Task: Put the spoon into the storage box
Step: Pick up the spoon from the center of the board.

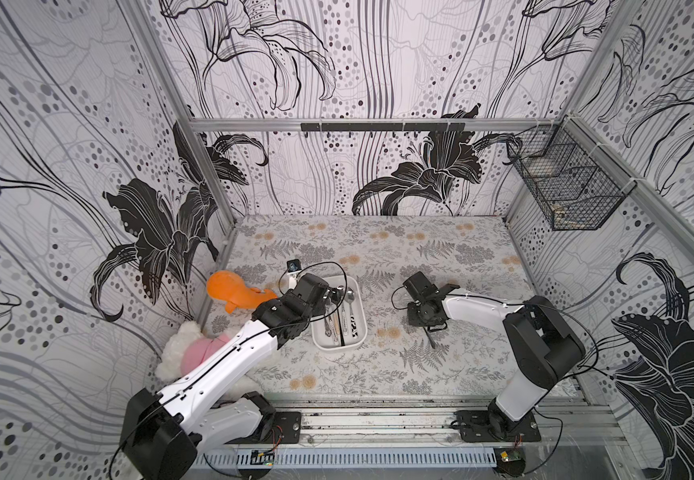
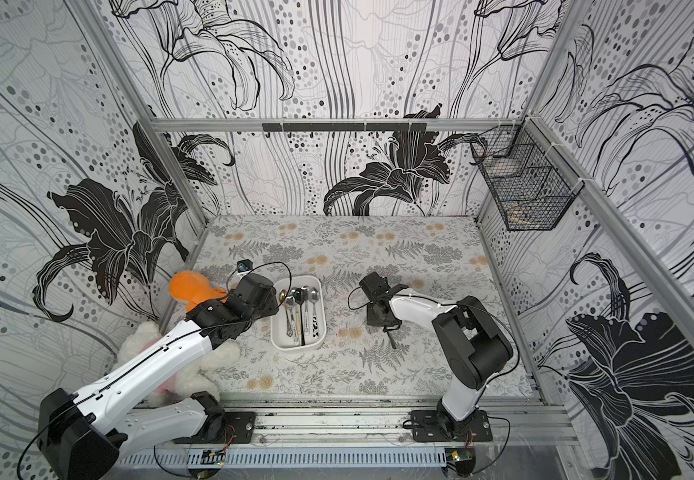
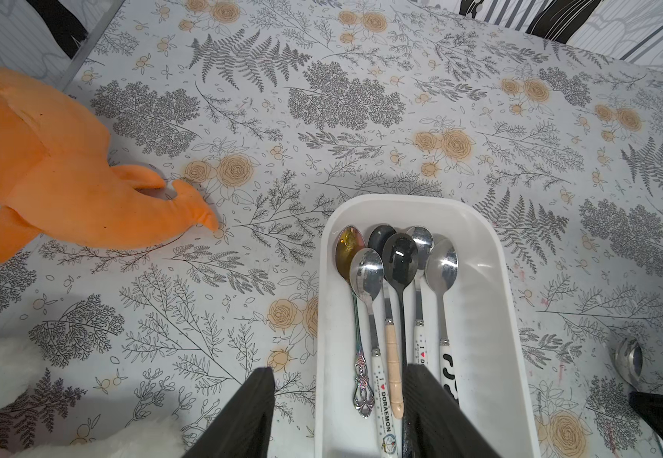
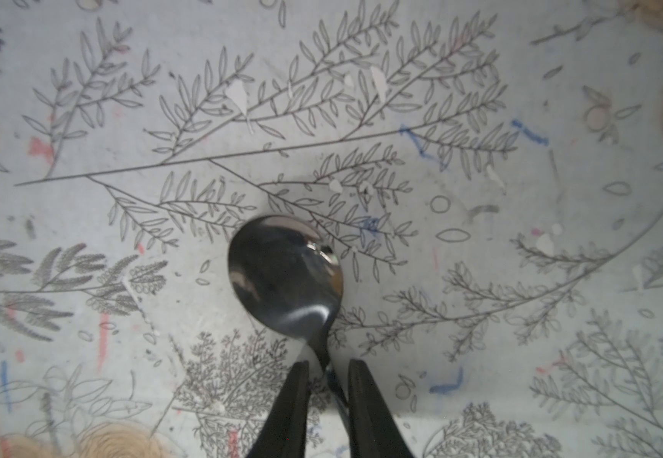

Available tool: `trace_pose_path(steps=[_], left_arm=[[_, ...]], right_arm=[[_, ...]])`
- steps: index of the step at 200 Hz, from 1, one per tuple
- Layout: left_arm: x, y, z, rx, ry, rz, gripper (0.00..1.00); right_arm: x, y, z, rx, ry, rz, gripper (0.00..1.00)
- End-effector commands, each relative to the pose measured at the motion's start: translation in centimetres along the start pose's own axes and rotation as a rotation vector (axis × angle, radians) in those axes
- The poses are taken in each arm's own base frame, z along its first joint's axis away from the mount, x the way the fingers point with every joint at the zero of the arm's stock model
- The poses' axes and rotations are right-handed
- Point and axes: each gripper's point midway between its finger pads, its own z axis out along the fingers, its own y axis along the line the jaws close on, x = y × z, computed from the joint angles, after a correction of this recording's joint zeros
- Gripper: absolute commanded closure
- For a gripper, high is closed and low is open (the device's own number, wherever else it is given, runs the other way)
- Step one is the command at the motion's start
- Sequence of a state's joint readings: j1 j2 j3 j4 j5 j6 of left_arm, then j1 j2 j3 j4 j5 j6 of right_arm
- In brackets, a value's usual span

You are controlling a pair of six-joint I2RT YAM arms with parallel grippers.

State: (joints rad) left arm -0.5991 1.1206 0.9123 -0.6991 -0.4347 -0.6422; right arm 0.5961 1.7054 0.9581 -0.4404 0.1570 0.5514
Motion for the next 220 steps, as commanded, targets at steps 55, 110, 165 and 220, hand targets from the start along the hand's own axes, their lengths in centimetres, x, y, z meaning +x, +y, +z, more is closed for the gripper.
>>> trace_pose_path(steps=[55, 110, 165, 220], left_arm=[[-0.2, 0.7, -0.2, -0.018, -0.022, -0.015, 0.41], [-0.3, 0.7, -0.2, -0.019, -0.023, -0.016, 0.41], [-0.4, 0.8, -0.3, -0.02, -0.028, -0.021, 0.41], [-0.6, 0.8, -0.5, -0.019, -0.034, -0.022, 0.42]], right_arm=[[2.3, -0.2, 1.2, 0.006, 0.097, -0.031, 0.94], [1.3, 0.0, 0.1, -0.012, 0.053, -0.021, 1.0], [0.8, 0.4, -0.9, -0.037, 0.03, -0.015, 1.0], [-0.9, 1.5, -4.2, -0.096, -0.022, -0.006, 1.0]])
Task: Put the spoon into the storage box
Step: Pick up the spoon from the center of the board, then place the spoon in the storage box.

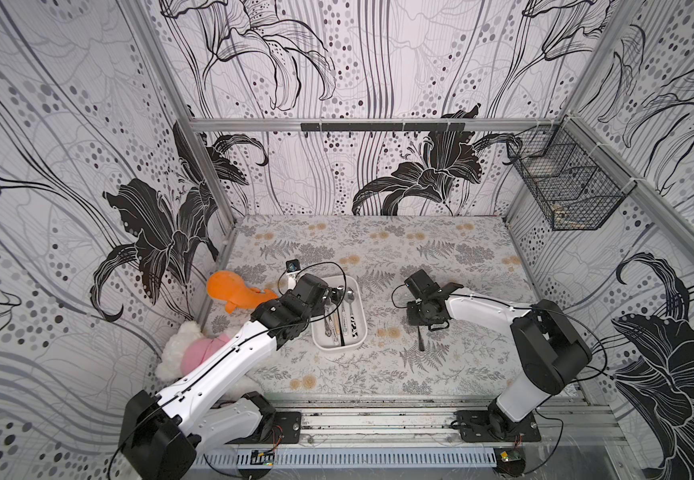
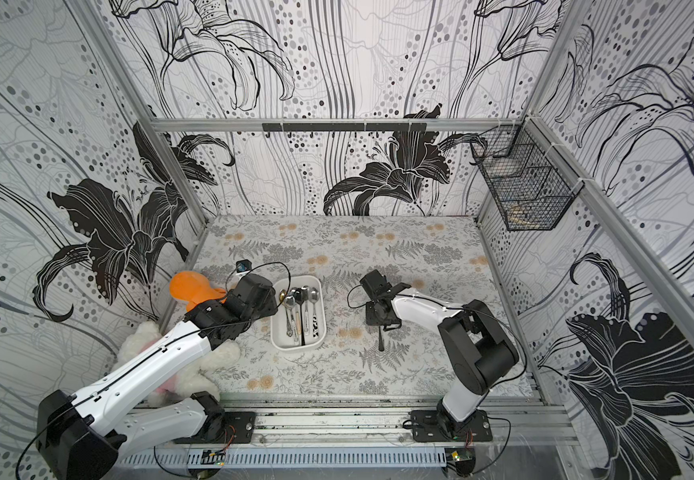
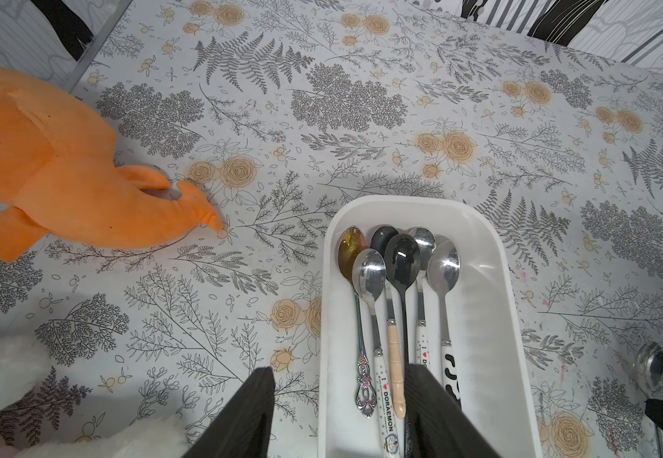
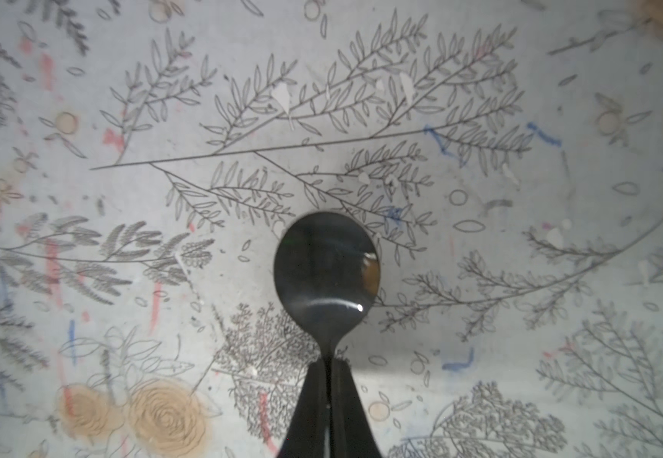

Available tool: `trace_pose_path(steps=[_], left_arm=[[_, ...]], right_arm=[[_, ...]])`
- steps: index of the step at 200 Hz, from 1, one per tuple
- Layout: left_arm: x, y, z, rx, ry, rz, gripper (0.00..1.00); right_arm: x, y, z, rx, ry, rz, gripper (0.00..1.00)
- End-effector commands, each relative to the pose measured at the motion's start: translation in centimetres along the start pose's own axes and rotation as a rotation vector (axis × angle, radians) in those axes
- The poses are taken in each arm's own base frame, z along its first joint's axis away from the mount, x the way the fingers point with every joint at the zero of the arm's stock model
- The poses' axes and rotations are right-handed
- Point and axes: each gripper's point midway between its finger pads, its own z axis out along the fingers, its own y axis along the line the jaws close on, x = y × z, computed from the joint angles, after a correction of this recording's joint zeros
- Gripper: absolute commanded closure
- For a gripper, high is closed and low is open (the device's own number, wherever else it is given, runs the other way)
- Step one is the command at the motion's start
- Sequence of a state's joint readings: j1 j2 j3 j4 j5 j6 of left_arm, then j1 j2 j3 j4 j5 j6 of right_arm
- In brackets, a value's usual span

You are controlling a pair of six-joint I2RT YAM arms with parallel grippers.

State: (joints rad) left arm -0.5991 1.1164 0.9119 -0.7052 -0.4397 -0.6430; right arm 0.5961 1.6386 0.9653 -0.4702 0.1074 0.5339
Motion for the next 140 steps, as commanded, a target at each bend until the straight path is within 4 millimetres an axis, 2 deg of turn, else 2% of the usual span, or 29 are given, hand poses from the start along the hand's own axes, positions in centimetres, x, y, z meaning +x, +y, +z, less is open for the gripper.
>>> trace_pose_path(steps=[1, 29, 51, 76, 82, 105, 140], left_arm=[[-0.6, 0.6, -0.4, -0.013, -0.033, -0.023, 0.42], [-0.7, 0.9, -0.6, -0.018, -0.036, -0.024, 0.42], [-0.5, 1.4, -0.8, -0.027, -0.038, -0.027, 0.41], [-0.5, 1.8, -1.2, -0.032, -0.048, -0.035, 0.41], [-0.5, 2.0, -1.3, -0.035, -0.049, -0.035, 0.41], [-0.6, 2.4, -1.6, -0.043, -0.061, -0.042, 0.41], [-0.6, 2.9, -1.8, -0.057, -0.075, -0.046, 0.41]], right_arm=[[-0.6, 0.9, -2.2, -0.033, -0.012, 0.005, 1.0], [-1.9, 3.0, -4.2, -0.09, -0.035, -0.008, 1.0], [-3.3, 5.9, -6.0, -0.141, -0.061, -0.041, 1.0], [-4.9, 10.4, -7.8, -0.22, -0.087, -0.08, 1.0], [-4.9, 11.4, -7.2, -0.226, -0.07, -0.091, 1.0], [-6.0, 15.4, -7.6, -0.27, -0.072, -0.122, 1.0], [-6.6, 19.9, -6.3, -0.341, -0.043, -0.117, 1.0]])
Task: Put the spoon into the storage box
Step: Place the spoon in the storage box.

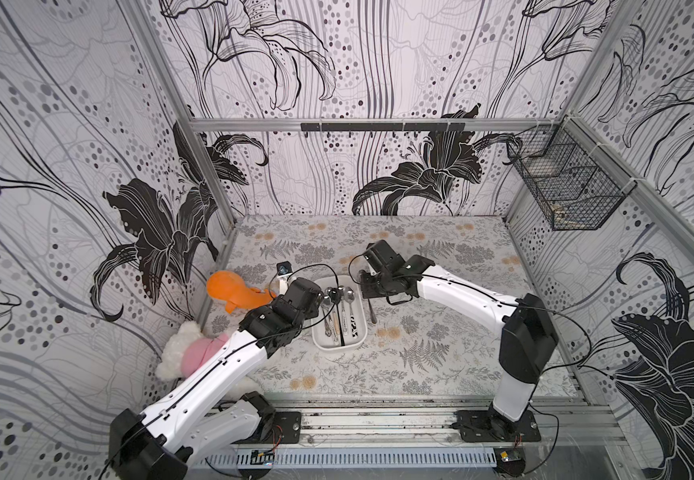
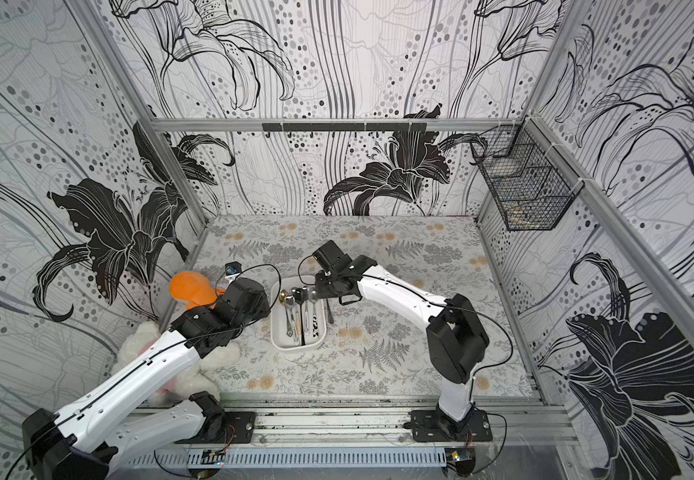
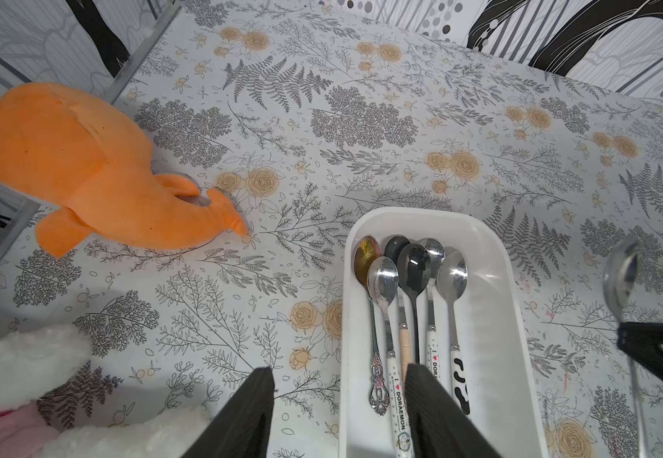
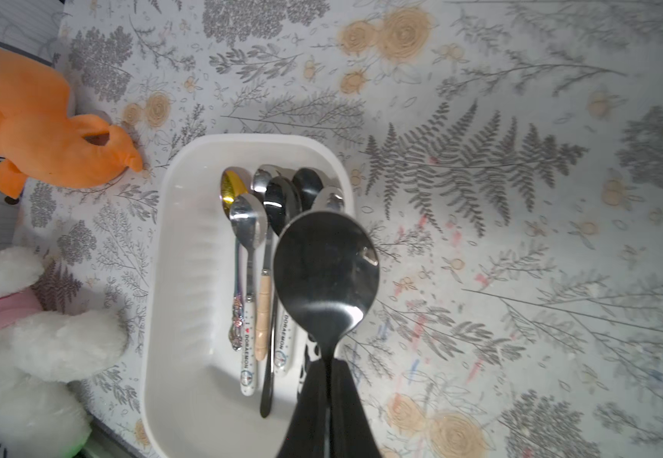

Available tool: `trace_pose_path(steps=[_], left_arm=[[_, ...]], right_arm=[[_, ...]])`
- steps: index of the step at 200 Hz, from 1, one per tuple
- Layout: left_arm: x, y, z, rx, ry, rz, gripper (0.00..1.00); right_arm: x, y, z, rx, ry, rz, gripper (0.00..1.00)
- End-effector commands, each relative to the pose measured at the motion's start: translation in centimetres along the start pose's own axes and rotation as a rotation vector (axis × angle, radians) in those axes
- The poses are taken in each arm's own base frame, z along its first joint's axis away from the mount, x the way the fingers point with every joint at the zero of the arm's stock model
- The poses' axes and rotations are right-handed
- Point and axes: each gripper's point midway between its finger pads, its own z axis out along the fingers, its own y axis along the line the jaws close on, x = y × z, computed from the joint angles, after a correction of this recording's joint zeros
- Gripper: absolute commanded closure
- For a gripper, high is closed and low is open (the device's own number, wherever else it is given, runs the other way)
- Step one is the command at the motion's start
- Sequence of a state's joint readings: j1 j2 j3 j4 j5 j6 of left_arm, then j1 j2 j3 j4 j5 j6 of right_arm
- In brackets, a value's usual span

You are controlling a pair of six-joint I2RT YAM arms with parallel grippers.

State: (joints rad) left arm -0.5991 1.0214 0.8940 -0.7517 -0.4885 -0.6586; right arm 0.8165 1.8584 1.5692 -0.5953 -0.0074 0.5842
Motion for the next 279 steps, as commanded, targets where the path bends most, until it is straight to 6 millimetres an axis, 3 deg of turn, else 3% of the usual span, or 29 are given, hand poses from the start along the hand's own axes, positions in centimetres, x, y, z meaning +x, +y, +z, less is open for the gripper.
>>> trace_pose_path(steps=[1, 46, 138, 279], left_arm=[[0.0, 1.1, 0.1, -0.038, -0.023, -0.014, 0.41], [-0.1, 1.1, 0.1, -0.041, -0.032, -0.017, 0.41], [0.0, 1.2, 0.2, -0.043, -0.03, -0.016, 0.4], [0.1, 1.1, 0.3, -0.043, -0.023, -0.011, 0.4]], right_arm=[[0.8, 1.4, 1.9, -0.019, 0.069, 0.029, 1.0], [1.3, 3.7, 5.3, -0.028, 0.114, 0.007, 1.0], [3.0, 2.1, 10.1, 0.048, 0.164, 0.045, 1.0], [3.5, 0.7, 12.6, 0.12, 0.158, 0.069, 0.97]])
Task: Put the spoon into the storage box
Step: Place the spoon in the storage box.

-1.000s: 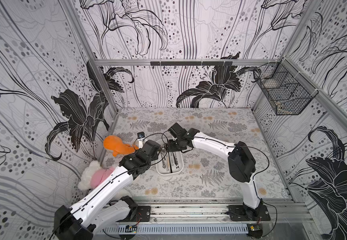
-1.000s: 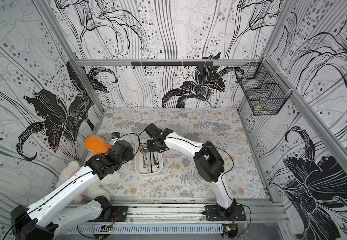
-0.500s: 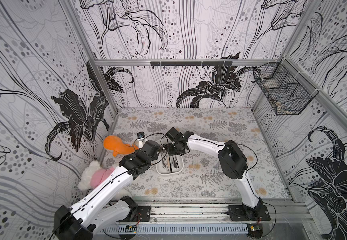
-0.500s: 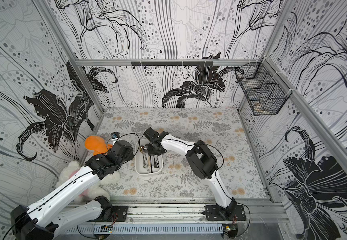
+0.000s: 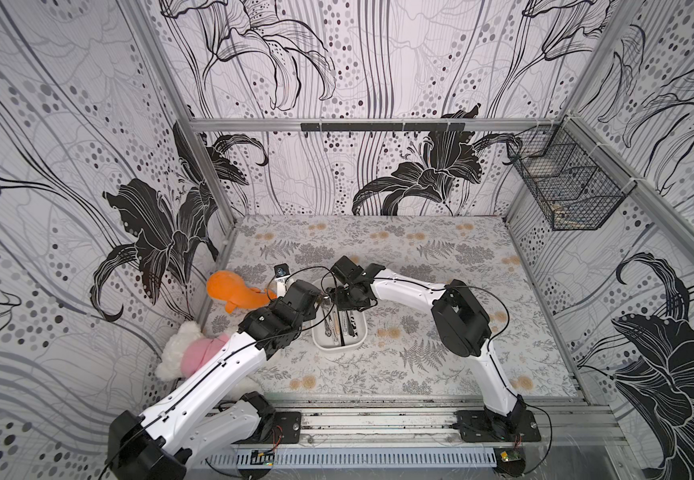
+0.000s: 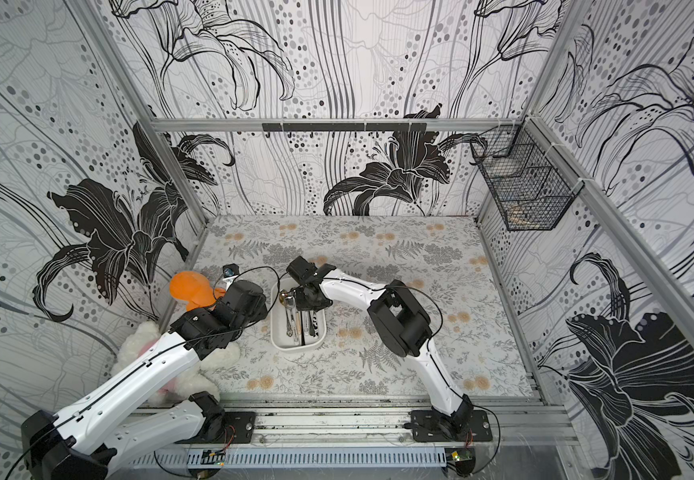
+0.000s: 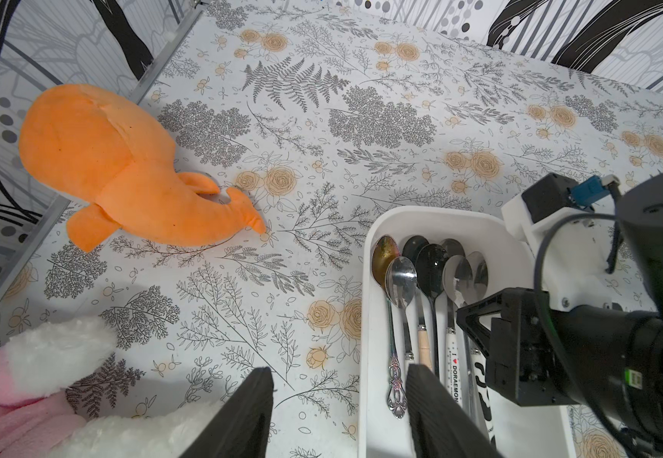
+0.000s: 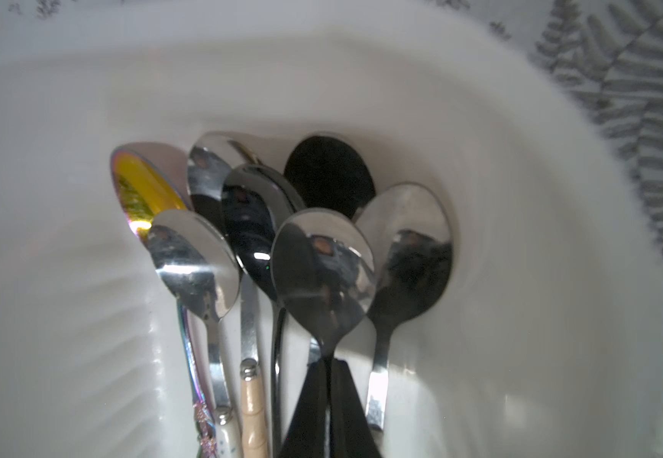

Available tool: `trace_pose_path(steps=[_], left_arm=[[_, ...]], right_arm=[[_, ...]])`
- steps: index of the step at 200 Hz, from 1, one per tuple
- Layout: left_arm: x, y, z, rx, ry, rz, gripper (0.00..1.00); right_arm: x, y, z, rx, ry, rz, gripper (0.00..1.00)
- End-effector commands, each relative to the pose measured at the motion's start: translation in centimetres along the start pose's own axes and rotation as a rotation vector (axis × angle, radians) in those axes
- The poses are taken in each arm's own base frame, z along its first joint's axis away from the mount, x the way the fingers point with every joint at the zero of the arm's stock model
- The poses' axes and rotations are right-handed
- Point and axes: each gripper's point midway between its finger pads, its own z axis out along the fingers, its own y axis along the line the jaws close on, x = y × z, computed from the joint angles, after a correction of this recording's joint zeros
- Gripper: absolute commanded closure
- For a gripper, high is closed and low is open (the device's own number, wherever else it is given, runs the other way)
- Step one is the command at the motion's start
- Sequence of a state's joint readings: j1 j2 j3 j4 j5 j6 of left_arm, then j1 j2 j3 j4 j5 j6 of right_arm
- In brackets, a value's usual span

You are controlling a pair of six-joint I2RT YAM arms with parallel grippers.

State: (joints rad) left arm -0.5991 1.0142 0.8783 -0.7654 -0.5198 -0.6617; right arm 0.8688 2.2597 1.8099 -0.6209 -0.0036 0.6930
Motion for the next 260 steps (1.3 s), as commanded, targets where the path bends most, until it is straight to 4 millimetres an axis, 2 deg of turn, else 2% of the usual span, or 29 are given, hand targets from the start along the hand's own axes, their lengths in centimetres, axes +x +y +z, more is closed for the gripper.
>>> trace_pose_path(steps=[1, 40, 96, 132, 161, 180, 199, 204, 208, 215, 216, 228, 238, 260], left_arm=[[-0.2, 0.2, 0.2, -0.008, -0.017, -0.021, 0.4], [-0.2, 0.2, 0.2, -0.005, -0.017, -0.021, 0.4], [-0.2, 0.1, 0.2, -0.005, -0.018, -0.034, 0.4], [-0.8, -0.4, 0.3, 0.021, -0.05, -0.102, 0.4], [-1.8, -1.2, 0.9, 0.052, -0.123, -0.167, 0.35], [-4.2, -1.0, 0.8, 0.013, -0.237, -0.196, 0.3], [-6.9, 0.4, 0.1, -0.059, -0.405, -0.251, 0.28], [-7.4, 0.7, -0.1, -0.067, -0.45, -0.269, 0.28], [-7.6, 0.8, -0.2, -0.059, -0.48, -0.284, 0.28], [-8.2, 0.9, -0.6, -0.04, -0.548, -0.278, 0.27], [-8.4, 0.9, -0.8, -0.035, -0.56, -0.281, 0.27], [-8.1, 1.4, -0.9, -0.012, -0.649, -0.277, 0.19], [-7.6, 2.2, -0.9, -0.019, -0.714, -0.26, 0.17], [-6.2, 3.4, -0.2, -0.049, -0.79, -0.196, 0.14]], right_arm=[[-0.1, -0.1, 0.8, 0.027, -0.004, 0.007, 0.97], [-0.2, 0.0, 0.8, 0.025, -0.004, 0.007, 0.87], [-1.2, 0.8, -1.6, -0.004, -0.04, -0.015, 0.81], [-2.5, 0.7, -5.5, -0.006, -0.134, -0.04, 0.76], [-5.7, -0.3, -11.3, 0.026, -0.32, -0.079, 0.69], [-8.8, -3.3, -16.1, 0.074, -0.48, -0.063, 0.65], [-11.2, -9.0, -20.3, 0.095, -0.647, 0.009, 0.54], [-11.4, -11.0, -20.3, 0.117, -0.666, 0.029, 0.5], [-11.8, -12.3, -21.9, 0.121, -0.707, 0.051, 0.45], [-11.8, -14.7, -22.2, 0.156, -0.726, 0.079, 0.41], [-11.9, -15.6, -22.3, 0.169, -0.735, 0.088, 0.4], [-11.3, -20.4, -22.3, 0.271, -0.747, 0.125, 0.32], [-10.5, -23.7, -21.9, 0.325, -0.743, 0.141, 0.3], [-7.9, -28.3, -21.1, 0.352, -0.812, 0.19, 0.29]])
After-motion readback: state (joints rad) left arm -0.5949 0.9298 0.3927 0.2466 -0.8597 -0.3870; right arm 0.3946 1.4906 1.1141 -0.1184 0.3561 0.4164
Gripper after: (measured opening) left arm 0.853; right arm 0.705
